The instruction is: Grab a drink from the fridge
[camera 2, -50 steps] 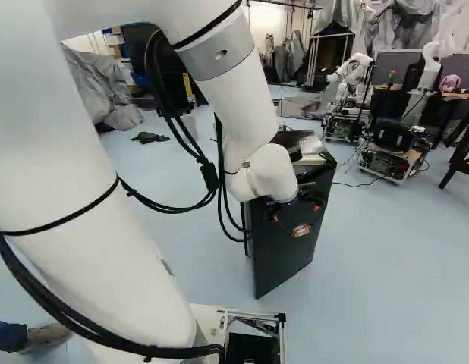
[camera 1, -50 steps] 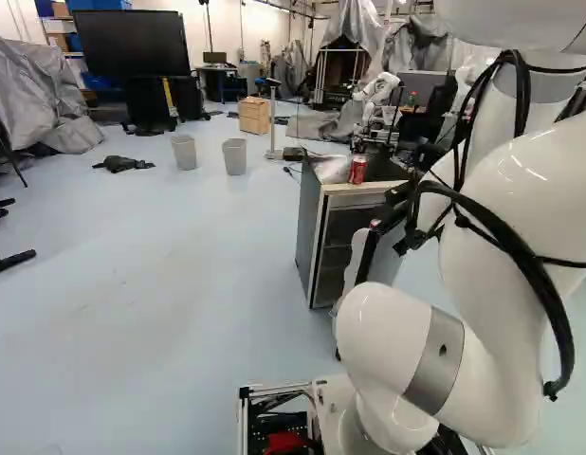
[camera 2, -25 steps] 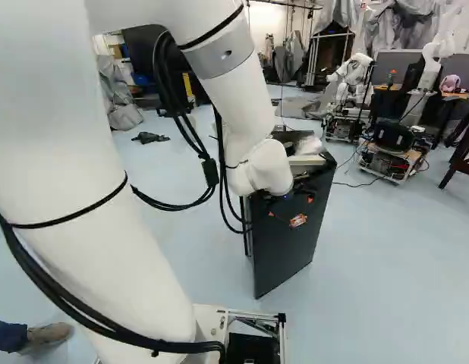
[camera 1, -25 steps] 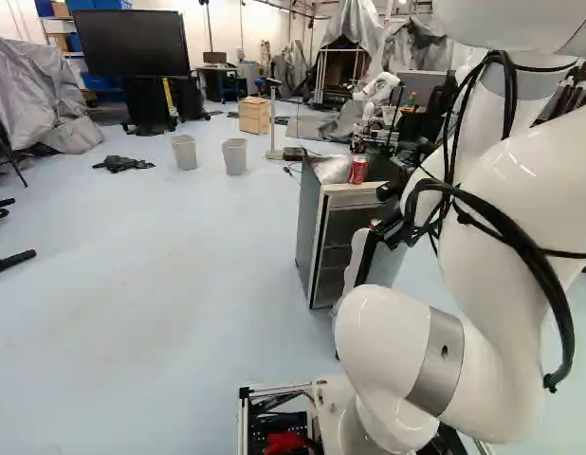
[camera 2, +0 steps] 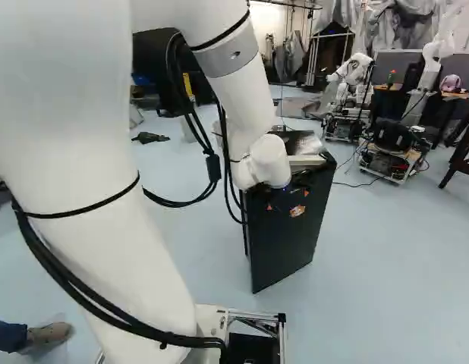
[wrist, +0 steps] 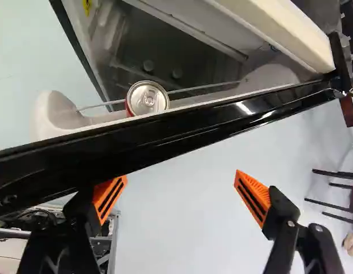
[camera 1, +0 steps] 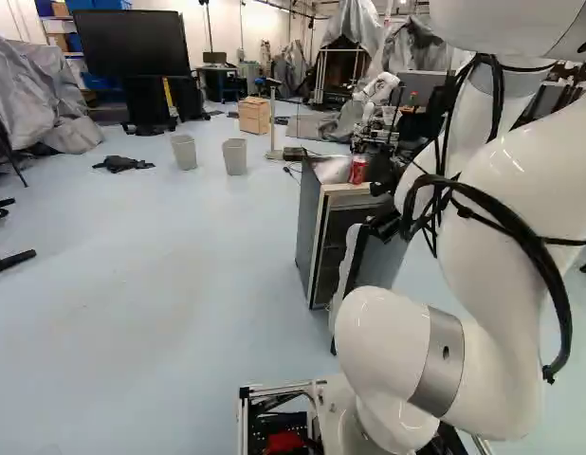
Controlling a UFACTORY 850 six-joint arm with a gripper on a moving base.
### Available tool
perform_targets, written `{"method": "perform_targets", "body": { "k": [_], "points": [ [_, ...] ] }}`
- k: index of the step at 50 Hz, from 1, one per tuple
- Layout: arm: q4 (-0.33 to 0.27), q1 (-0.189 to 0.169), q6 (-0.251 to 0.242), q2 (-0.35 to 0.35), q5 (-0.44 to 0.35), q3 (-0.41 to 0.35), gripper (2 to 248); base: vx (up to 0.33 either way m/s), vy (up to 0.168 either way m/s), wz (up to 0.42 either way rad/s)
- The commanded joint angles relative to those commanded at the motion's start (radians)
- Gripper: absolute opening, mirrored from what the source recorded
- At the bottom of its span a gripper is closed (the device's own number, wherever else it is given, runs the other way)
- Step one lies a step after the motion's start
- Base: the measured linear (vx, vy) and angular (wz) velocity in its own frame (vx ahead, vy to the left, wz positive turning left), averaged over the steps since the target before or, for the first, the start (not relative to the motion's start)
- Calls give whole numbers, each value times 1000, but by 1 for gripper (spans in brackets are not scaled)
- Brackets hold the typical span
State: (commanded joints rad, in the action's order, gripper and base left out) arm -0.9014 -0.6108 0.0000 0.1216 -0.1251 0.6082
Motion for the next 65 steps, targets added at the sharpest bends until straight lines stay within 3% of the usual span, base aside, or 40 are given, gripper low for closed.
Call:
{"method": "perform_targets", "body": {
  "k": [36,65],
  "points": [
    [4,72,0,86,0,99,247,0,0,0],
    [126,143,0,137,24,161,247,0,0,0]
  ]
}}
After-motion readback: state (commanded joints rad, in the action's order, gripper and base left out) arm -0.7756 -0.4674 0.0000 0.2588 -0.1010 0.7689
